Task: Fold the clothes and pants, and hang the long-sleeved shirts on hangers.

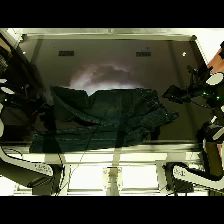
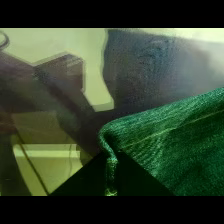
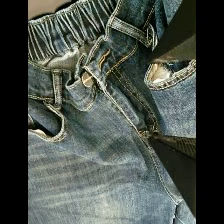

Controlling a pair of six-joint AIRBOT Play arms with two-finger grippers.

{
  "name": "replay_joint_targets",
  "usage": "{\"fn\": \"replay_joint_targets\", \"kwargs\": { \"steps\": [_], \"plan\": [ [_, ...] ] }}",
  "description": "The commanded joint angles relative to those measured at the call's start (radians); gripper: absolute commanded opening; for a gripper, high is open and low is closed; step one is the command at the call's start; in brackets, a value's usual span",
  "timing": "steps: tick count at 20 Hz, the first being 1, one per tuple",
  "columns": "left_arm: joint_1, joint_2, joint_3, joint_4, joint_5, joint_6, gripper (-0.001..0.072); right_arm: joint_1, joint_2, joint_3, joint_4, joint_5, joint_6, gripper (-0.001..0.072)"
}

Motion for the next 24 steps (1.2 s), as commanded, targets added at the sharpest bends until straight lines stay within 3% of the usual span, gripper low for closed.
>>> {"fn": "replay_joint_targets", "kwargs": {
  "steps": [1,7,15,19,24],
  "plan": [
    [-0.003,0.003,0.0,0.002,-0.034,0.011,0.0028,0.001,0.0,0.001,-0.016,-0.032,0.0,0.0476],
    [0.098,0.138,0.038,0.005,0.01,-0.025,0.0028,-0.058,-0.069,0.056,-0.063,-0.085,-0.005,0.0476],
    [0.12,0.312,0.189,0.039,-0.001,-0.164,0.0027,-0.036,-0.422,0.182,0.006,-0.129,-0.087,0.0476],
    [0.12,0.333,0.194,0.039,-0.037,-0.172,0.0027,-0.006,-0.523,0.264,0.108,-0.134,-0.186,0.0476],
    [0.12,0.333,0.194,0.04,-0.051,-0.175,0.0027,0.05,-0.587,0.387,0.119,-0.159,-0.188,0.0469]
  ]
}}
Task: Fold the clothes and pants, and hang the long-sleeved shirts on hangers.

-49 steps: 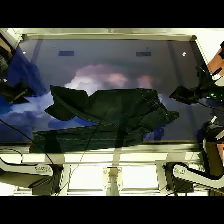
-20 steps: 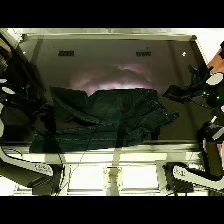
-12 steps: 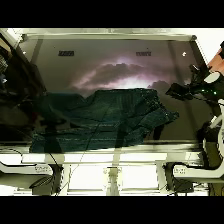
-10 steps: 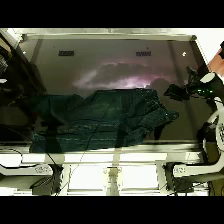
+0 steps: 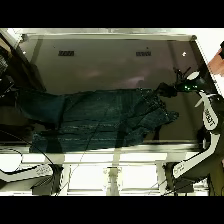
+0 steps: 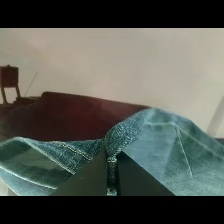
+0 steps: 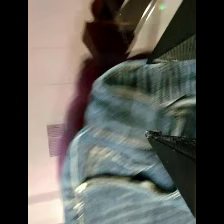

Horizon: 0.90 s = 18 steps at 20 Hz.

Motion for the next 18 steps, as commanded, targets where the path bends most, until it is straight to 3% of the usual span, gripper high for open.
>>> {"fn": "replay_joint_targets", "kwargs": {
  "steps": [1,5,7,10,12,18],
  "plan": [
    [0.0,0.004,0.003,0.005,-0.01,-0.004,0.0027,0.04,-0.057,0.076,0.02,-0.005,-0.015,0.0461],
    [0.0,0.003,0.003,0.043,-0.011,-0.004,0.0027,0.067,-0.08,0.085,0.006,0.042,0.013,0.0362],
    [0.0,0.002,0.003,0.047,-0.011,-0.004,0.0027,0.067,-0.08,0.087,0.02,0.086,0.012,0.0195],
    [-0.003,-0.023,0.002,0.044,-0.037,-0.031,0.0027,0.067,-0.08,0.087,0.04,0.113,0.012,0.0056],
    [-0.01,-0.039,0.003,0.018,-0.04,-0.03,0.0027,0.066,-0.08,0.095,0.053,0.078,0.034,0.0033],
    [0.027,-0.036,0.064,-0.197,0.239,-0.03,0.0027,-0.016,-0.079,0.344,-0.076,-0.045,0.237,0.0032]
  ]
}}
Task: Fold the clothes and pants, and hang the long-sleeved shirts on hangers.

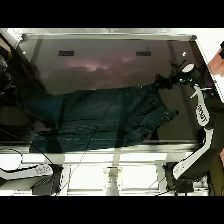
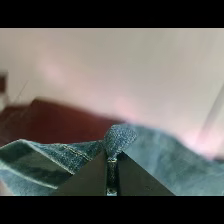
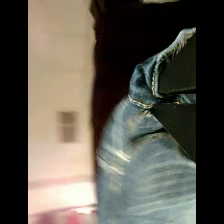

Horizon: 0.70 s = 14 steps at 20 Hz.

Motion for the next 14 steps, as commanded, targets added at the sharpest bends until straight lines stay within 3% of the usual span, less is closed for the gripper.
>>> {"fn": "replay_joint_targets", "kwargs": {
  "steps": [1,9,14],
  "plan": [
    [0.017,-0.002,0.03,-0.147,0.189,0.001,0.0027,-0.058,0.0,0.155,-0.069,-0.087,0.125,0.0032],
    [-0.043,-0.132,0.03,-0.159,0.308,0.0,0.0026,-0.11,-0.026,0.248,-0.08,-0.246,0.217,0.0032],
    [-0.149,-0.227,0.03,-0.159,0.488,-0.008,0.0027,-0.109,-0.084,0.25,-0.049,-0.297,0.225,0.0032]
  ]
}}
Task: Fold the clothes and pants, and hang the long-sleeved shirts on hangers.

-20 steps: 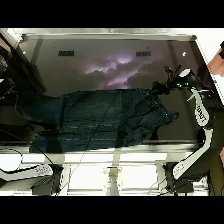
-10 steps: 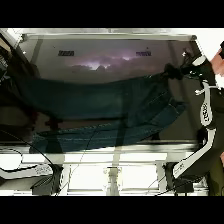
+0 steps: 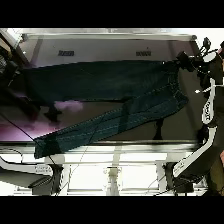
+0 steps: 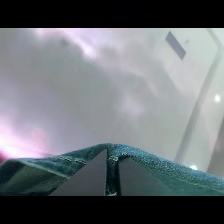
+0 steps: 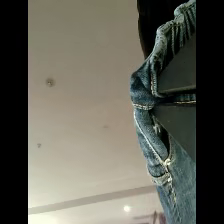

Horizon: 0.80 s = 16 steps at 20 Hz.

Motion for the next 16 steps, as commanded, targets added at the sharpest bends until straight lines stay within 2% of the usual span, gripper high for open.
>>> {"fn": "replay_joint_targets", "kwargs": {
  "steps": [1,4,6,8,13,14,15,16],
  "plan": [
    [-0.064,-0.064,0.001,-0.02,0.148,-0.006,0.0027,-0.002,-0.037,0.006,0.016,-0.06,0.01,0.0032],
    [-0.09,-0.114,0.01,-0.077,0.227,-0.005,0.0027,-0.002,-0.055,0.006,0.033,-0.11,0.01,0.0033],
    [-0.108,-0.153,0.05,-0.106,0.233,0.011,0.0027,-0.002,-0.061,0.006,0.048,-0.14,0.008,0.0033],
    [-0.138,-0.173,0.112,-0.106,0.233,0.102,0.0027,-0.002,-0.061,0.011,0.068,-0.182,-0.014,0.0033],
    [-0.15,-0.18,0.175,-0.093,0.268,0.05,0.0029,0.0,-0.063,0.027,0.06,-0.182,-0.021,0.004],
    [-0.15,-0.182,0.175,-0.093,0.269,0.05,0.0065,0.0,-0.065,0.028,0.061,-0.182,-0.021,0.0116],
    [-0.151,-0.184,0.175,-0.093,0.269,0.05,0.02,0.0,-0.065,0.028,0.061,-0.182,-0.021,0.0179],
    [-0.151,-0.184,0.175,-0.093,0.269,0.05,0.0304,0.0,-0.065,0.028,0.061,-0.182,-0.021,0.0241]
  ]
}}
